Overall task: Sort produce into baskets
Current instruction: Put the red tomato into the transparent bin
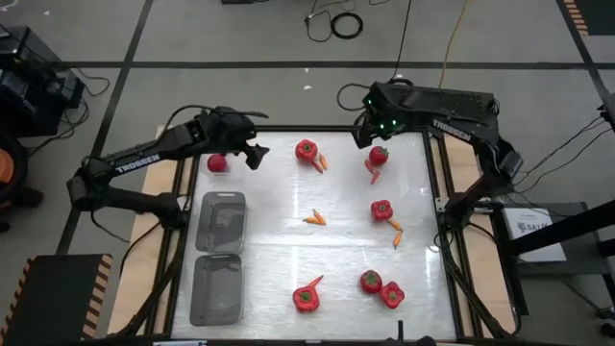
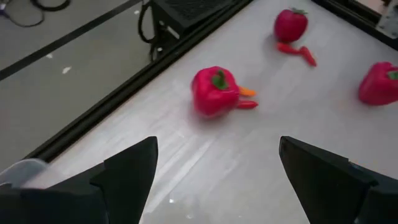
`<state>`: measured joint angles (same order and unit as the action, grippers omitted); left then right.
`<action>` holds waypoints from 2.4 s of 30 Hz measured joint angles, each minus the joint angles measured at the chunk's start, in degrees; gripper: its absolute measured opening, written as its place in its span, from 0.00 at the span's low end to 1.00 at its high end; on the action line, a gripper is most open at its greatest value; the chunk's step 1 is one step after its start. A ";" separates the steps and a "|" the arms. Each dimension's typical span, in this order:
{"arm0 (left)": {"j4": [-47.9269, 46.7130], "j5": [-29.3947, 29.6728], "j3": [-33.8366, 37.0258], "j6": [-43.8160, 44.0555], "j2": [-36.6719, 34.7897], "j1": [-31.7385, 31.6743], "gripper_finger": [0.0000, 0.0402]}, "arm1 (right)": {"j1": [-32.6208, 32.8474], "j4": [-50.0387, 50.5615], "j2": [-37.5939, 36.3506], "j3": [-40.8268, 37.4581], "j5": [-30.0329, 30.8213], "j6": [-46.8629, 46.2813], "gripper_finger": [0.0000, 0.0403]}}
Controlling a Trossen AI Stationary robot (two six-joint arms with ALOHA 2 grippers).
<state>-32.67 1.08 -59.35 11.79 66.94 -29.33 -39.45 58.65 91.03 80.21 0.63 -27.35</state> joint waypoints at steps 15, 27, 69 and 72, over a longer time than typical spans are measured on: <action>1.36 0.22 0.00 1.38 0.02 0.97 0.85 | -0.89 -14.02 0.15 -17.02 9.69 -11.95 0.90; 1.34 0.24 0.02 1.47 0.02 0.97 0.85 | -2.22 -22.53 0.17 -25.01 11.42 -18.04 0.90; -18.42 2.38 0.09 0.97 -1.48 2.70 0.85 | 6.77 -38.60 0.39 -8.60 8.60 -13.76 0.72; -21.82 5.37 0.09 1.18 -2.28 3.24 0.85 | 9.22 -44.96 1.78 -8.51 8.58 -13.80 0.72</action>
<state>-54.49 6.46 -59.27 12.97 64.66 -26.09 -30.22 13.69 92.81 71.70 9.21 -41.14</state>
